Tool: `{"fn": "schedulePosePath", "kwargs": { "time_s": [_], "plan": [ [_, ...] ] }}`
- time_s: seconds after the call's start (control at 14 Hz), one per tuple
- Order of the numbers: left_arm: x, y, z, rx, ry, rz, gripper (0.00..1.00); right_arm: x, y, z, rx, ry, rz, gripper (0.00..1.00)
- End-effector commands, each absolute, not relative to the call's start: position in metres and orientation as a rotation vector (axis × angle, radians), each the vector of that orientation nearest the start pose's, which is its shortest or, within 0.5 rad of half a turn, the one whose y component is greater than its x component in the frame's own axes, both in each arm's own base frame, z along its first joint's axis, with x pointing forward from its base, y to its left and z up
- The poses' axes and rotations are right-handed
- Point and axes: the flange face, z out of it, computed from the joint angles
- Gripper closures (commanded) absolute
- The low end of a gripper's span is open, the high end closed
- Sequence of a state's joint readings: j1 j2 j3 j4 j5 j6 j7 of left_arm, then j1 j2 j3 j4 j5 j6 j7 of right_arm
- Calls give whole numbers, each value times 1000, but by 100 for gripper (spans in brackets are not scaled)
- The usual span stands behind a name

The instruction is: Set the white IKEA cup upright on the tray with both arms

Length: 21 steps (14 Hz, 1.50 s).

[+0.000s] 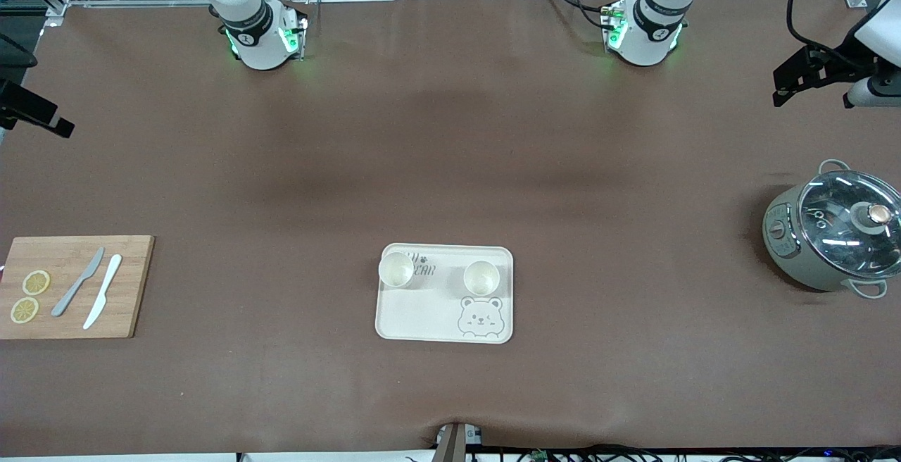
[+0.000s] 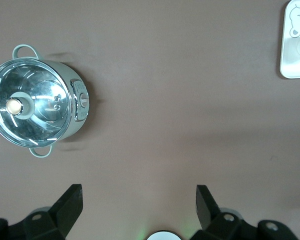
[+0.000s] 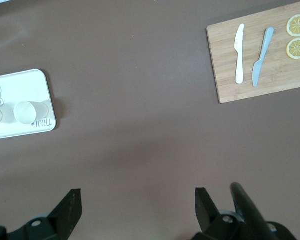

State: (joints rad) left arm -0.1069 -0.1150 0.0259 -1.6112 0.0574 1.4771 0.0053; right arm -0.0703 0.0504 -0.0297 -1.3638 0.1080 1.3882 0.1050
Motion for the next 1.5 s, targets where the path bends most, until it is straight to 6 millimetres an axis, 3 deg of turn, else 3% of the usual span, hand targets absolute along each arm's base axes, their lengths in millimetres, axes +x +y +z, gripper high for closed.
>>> {"fn": "schedulePosePath", "kwargs": {
  "time_s": [0.0,0.21,0.43,1.43],
  "plan": [
    [507,-37,659,-3084,130,15,0,548,-42,662,-3074,158,53,0],
    [504,-43,662,-3080,144,12,0,546,-35,666,-3143,-71,39,0],
    [496,-41,668,-3081,137,31,0,532,-35,664,-3152,-72,57,0],
    [489,-36,675,-3082,132,51,0,529,-30,669,-3144,-88,54,0]
  ]
}}
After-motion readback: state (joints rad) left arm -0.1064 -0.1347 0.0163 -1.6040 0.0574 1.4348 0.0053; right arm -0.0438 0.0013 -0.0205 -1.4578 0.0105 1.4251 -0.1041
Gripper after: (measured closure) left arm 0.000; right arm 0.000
